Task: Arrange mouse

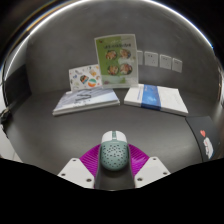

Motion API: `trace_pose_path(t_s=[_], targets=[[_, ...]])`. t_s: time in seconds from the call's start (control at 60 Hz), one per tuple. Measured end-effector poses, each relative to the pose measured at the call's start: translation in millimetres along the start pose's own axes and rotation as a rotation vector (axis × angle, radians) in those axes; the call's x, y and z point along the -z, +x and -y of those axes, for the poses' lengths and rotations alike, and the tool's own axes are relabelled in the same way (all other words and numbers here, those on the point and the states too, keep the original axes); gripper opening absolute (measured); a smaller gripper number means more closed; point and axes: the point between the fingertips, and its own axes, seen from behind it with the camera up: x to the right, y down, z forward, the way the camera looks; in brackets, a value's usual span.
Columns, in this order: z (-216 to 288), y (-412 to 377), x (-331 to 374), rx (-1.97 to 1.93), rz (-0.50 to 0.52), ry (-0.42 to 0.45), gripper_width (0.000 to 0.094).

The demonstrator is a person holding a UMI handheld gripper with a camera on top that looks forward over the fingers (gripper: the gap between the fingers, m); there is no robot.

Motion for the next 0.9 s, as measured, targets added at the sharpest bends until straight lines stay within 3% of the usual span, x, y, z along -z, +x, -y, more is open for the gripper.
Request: trace_pose_path(t_s=[0.067, 0.133, 0.25, 0.317, 0.417, 0.6, 0.767, 0.817, 0.9], targets=[[34, -13, 21, 0.004, 0.015, 0.054, 0.0396], [80, 23, 59, 0.036, -0.021, 0.157, 0.0396], [157, 127, 137, 0.086, -0.163, 0.329, 0.0394], [172, 204, 172, 0.120, -0.273, 0.371, 0.0390], [148, 320, 185, 0.107, -0.359, 0.343, 0.0391], [39, 449, 108, 0.005, -0.279, 0.154, 0.0392], [-10, 481, 72, -0.018, -0.173, 0.072, 0.0395], [-20, 478, 57, -0.028, -0.154, 0.036, 0.0436], [-16, 490, 63, -0.023, -0.115, 0.059, 0.0511]])
